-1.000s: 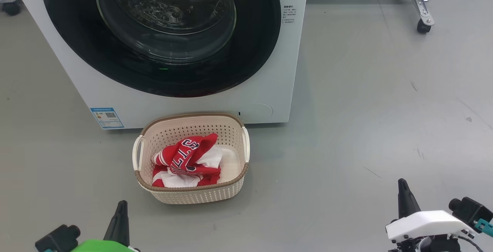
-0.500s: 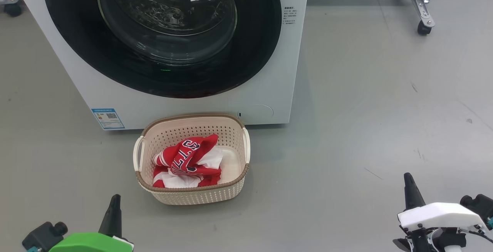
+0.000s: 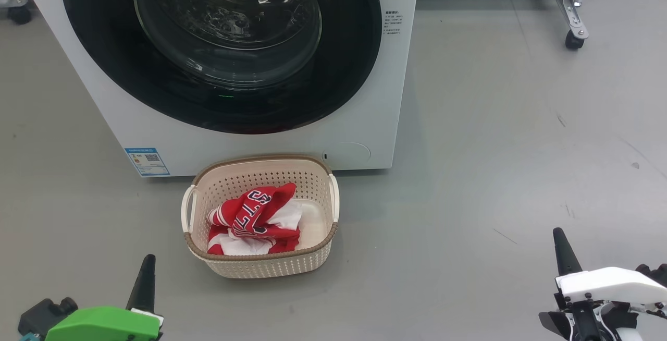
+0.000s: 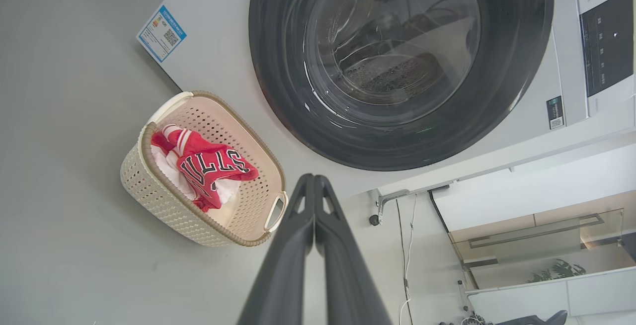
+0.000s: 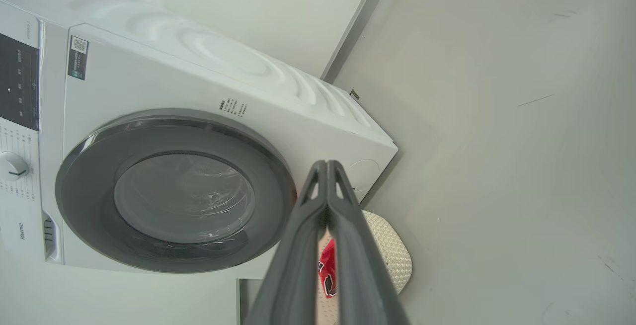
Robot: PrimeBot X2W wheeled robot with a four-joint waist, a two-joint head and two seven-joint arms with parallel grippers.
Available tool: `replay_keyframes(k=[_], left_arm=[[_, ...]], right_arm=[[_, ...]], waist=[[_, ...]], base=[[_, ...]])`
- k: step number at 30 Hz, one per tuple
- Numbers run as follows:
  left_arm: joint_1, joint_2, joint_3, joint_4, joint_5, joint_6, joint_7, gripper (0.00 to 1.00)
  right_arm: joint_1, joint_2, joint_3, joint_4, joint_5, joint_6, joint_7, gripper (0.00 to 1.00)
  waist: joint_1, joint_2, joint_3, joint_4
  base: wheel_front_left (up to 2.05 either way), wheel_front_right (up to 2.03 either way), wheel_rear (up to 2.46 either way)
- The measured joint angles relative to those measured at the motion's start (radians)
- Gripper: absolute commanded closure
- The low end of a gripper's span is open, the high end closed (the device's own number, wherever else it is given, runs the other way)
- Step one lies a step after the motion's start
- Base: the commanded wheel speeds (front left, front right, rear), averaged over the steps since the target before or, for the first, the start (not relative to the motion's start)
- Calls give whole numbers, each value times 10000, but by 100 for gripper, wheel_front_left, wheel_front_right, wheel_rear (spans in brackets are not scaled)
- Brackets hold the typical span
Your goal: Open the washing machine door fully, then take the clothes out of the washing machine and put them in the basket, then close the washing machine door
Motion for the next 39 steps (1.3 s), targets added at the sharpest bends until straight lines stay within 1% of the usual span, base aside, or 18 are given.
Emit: replay_keyframes(k=[14, 19, 20, 29, 39], left_arm=[[-346, 2, 366, 316, -1806, -343, 199, 100], [-452, 2, 485, 372, -2263, -435, 290, 100], [-490, 2, 527, 420, -2531, -474, 339, 100], [-702, 2, 779, 635, -3693, -696, 522, 100], [-784, 2, 807, 690, -3758, -700, 537, 100]], right_arm=[[-258, -48, -384, 86, 1793, 146, 422, 100], [-332, -67, -487, 109, 2311, 215, 564, 100], [-401, -69, -539, 128, 2585, 234, 617, 100], [-559, -105, -792, 167, 3720, 322, 884, 100], [-614, -121, -821, 192, 3864, 324, 922, 100]], waist=[[0, 0, -45, 22], [0, 0, -57, 28], [0, 0, -63, 31], [0, 0, -92, 44], [0, 0, -95, 45]], base=[[0, 0, 0], [0, 0, 0], [0, 0, 0], [0, 0, 0], [0, 0, 0]])
